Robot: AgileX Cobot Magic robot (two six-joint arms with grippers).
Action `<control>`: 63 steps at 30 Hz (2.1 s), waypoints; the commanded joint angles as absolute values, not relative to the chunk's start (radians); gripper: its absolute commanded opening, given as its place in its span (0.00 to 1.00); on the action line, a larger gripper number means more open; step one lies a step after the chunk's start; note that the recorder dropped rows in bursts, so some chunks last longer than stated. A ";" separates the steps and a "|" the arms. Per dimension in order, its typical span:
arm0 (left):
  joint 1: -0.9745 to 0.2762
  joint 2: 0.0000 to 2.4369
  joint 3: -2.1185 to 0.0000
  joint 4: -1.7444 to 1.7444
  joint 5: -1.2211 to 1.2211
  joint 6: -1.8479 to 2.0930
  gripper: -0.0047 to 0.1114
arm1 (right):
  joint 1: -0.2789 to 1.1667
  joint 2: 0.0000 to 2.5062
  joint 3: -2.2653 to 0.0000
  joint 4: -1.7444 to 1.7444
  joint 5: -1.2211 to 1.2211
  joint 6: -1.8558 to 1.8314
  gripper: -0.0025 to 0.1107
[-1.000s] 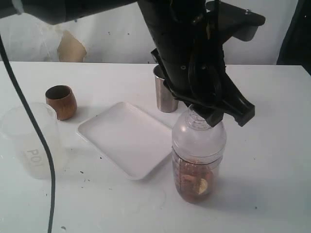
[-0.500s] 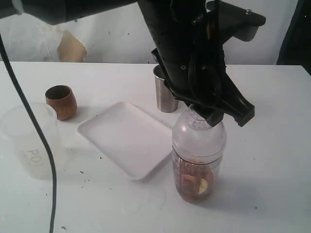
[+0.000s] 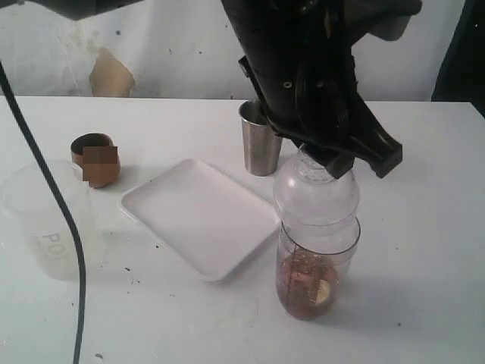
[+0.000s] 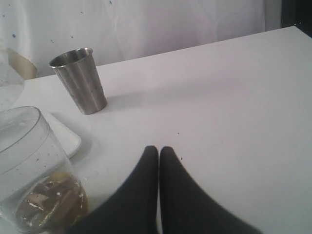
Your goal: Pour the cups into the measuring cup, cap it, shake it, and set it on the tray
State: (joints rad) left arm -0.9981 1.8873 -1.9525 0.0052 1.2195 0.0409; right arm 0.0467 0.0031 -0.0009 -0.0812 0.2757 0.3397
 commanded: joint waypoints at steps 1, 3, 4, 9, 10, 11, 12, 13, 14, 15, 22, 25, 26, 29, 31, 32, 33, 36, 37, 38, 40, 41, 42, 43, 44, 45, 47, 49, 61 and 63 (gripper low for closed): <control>-1.002 1.875 -1.967 0.006 1.221 0.042 0.04 | 0.050 0.000 0.000 -0.080 0.263 0.335 0.02; -1.002 1.879 -1.967 -0.007 1.221 0.042 0.04 | 0.050 0.000 0.000 -0.080 0.263 0.335 0.02; -1.002 1.881 -1.967 -0.015 1.221 0.042 0.04 | 0.050 0.000 0.000 -0.080 0.263 0.335 0.02; -1.002 1.909 -1.967 -0.029 1.221 0.042 0.04 | 0.050 0.000 0.000 -0.080 0.263 0.335 0.02; -1.002 1.913 -1.967 -0.029 1.221 0.042 0.04 | 0.050 0.000 0.000 -0.080 0.263 0.335 0.02; -1.002 1.916 -1.967 -0.029 1.221 0.042 0.04 | 0.050 0.000 0.000 -0.080 0.263 0.335 0.02; -1.002 1.920 -1.967 -0.029 1.221 0.042 0.04 | 0.050 0.000 0.000 -0.080 0.263 0.335 0.02; -1.002 1.922 -1.967 -0.029 1.221 0.042 0.04 | 0.050 0.000 0.000 -0.080 0.263 0.335 0.02; -1.002 1.923 -1.967 -0.029 1.221 0.042 0.04 | 0.050 0.000 0.000 -0.080 0.263 0.335 0.02; -1.002 1.925 -1.967 -0.029 1.221 0.042 0.04 | 0.050 0.000 0.000 -0.080 0.263 0.335 0.02; -1.002 1.926 -1.947 -0.029 1.221 0.042 0.04 | 0.050 0.000 0.000 -0.080 0.263 0.335 0.02; -1.002 1.926 -1.922 -0.031 1.221 0.042 0.04 | 0.050 0.000 0.000 -0.080 0.261 0.335 0.02; -1.002 1.926 -1.917 -0.031 1.221 0.042 0.04 | 0.050 0.000 0.000 -0.080 0.261 0.335 0.02; -1.002 1.926 -1.915 -0.031 1.221 0.042 0.04 | 0.050 0.000 0.000 -0.080 0.261 0.335 0.02; -1.002 1.926 -1.915 -0.034 1.221 0.042 0.04 | 0.050 0.000 0.000 -0.080 0.261 0.335 0.02; -1.002 1.926 -1.915 -0.039 1.221 0.042 0.04 | 0.050 0.000 0.000 -0.080 0.261 0.335 0.02; -1.002 1.926 -1.915 -0.048 1.221 0.042 0.04 | 0.050 0.000 0.000 -0.080 0.261 0.335 0.02; -1.002 1.926 -1.915 -0.072 1.221 0.055 0.04 | 0.050 0.000 0.000 -0.080 0.263 0.335 0.02; -1.002 1.926 -1.915 -0.076 1.221 0.058 0.04 | 0.050 0.000 0.000 -0.080 0.263 0.335 0.02; -1.002 1.926 -1.915 -0.079 1.221 0.060 0.04 | 0.050 0.000 0.000 -0.080 0.263 0.335 0.02; -1.002 1.926 -1.915 -0.082 1.221 0.060 0.04 | 0.050 0.000 0.000 -0.080 0.263 0.335 0.02; -1.002 1.926 -1.915 -0.082 1.221 0.060 0.04 | 0.050 0.000 0.000 -0.080 0.263 0.335 0.02; -1.002 1.926 -1.915 -0.082 1.221 0.060 0.04 | 0.050 0.000 0.000 -0.080 0.263 0.335 0.02; -1.002 1.926 -1.915 -0.082 1.221 0.060 0.04 | 0.050 0.000 0.000 -0.080 0.263 0.335 0.02; -1.002 1.926 -1.915 -0.082 1.221 0.060 0.04 | 0.050 0.000 0.000 -0.080 0.263 0.335 0.02; -1.002 1.926 -1.915 -0.082 1.221 0.060 0.04 | 0.050 0.000 0.000 -0.080 0.263 0.335 0.02; -1.002 1.926 -1.915 -0.082 1.221 0.060 0.04 | 0.050 0.000 0.000 -0.080 0.263 0.335 0.02; -1.002 1.926 -1.915 -0.082 1.221 0.060 0.04 | 0.050 0.000 0.000 -0.080 0.263 0.335 0.02; -1.029 1.996 -1.915 -0.088 1.221 0.064 0.04 | 0.050 0.000 0.000 -0.080 0.263 0.335 0.02; -1.030 1.996 -1.908 -0.088 1.221 0.061 0.04 | 0.050 0.000 0.000 -0.080 0.263 0.335 0.02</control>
